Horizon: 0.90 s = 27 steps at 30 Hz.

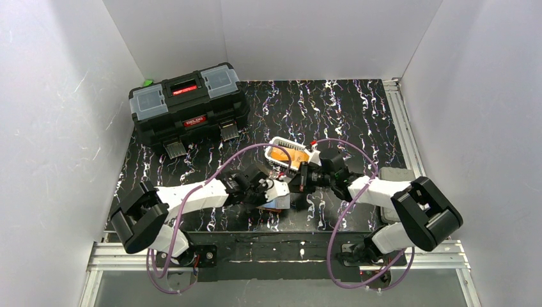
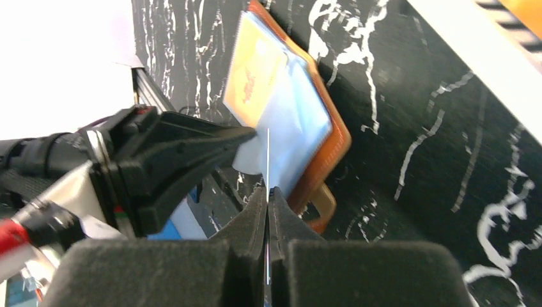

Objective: Put the credit cards into the card holder
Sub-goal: Insert the credit card into the card holder.

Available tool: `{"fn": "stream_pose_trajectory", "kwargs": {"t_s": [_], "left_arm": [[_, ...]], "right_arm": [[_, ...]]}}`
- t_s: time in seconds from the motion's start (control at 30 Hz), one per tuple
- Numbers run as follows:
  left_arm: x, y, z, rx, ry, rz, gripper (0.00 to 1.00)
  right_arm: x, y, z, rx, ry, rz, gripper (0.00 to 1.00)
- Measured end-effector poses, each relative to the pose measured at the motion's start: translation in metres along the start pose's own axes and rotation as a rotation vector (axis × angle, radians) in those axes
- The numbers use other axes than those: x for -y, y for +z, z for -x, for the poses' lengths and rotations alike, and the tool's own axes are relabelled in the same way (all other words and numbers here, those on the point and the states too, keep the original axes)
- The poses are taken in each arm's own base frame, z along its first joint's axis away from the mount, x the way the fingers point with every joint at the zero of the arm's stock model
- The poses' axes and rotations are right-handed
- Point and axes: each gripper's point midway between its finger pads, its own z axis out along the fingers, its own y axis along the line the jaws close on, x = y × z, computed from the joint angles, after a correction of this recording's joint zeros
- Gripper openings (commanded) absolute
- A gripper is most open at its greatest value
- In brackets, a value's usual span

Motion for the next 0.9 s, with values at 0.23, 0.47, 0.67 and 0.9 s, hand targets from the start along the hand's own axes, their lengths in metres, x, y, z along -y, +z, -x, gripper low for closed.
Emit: {"fn": "stream_pose_trajectory", "kwargs": {"t_s": [0.23, 0.47, 0.67, 0.9], "left_arm": [[-0.003, -0.01, 0.006, -0.006, -0.134, -0.017, 0.0], [0.003, -0.011, 0.005, -0.012, -0.18, -0.039, 0.0], [0.006, -0.012, 0.005, -0.011, -0.191, -0.051, 0.0], [0.007, -0.013, 0.006, -0.005, -0.19, -0.057, 0.02]], "right_arm": [[0.011, -0.007, -0.006, -0.001, 0.025, -0.035, 0.01], [0.022, 0.005, -0.01, -0.06, 0.061, -0.071, 0.01], [0.026, 0.015, -0.01, -0.117, 0.091, -0.086, 0.01], [0.028, 0.021, -0.014, -0.178, 0.126, -0.095, 0.01]]}}
